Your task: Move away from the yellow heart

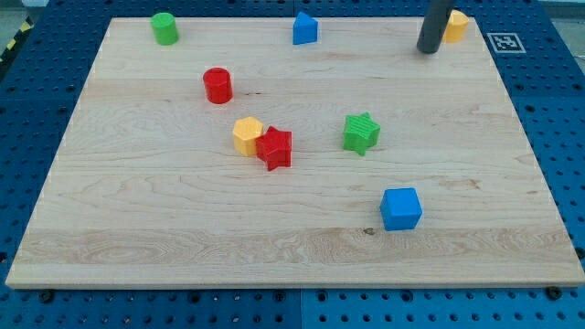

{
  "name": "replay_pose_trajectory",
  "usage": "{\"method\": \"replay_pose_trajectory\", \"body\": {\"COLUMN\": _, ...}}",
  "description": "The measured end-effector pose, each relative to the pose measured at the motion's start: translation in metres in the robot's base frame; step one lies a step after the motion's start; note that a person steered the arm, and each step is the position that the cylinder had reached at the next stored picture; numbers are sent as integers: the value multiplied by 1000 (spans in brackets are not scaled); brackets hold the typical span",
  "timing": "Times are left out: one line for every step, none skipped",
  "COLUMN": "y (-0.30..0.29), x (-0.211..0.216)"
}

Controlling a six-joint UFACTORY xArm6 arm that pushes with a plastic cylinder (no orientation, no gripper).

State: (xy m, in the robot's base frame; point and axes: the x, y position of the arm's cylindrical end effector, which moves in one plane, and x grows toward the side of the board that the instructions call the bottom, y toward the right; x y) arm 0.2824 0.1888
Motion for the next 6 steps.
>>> {"method": "replay_pose_trajectory", "body": {"y": -4, "x": 4}}
{"method": "replay_pose_trajectory", "body": {"y": -4, "x": 5}}
{"method": "replay_pose_trajectory", "body": {"y": -4, "x": 11}}
{"method": "replay_pose_trajectory", "body": {"y": -4, "x": 15}}
{"method": "replay_pose_trajectory", "body": {"y": -4, "x": 15}}
{"method": "replay_pose_trajectory", "body": {"y": -9, "x": 19}}
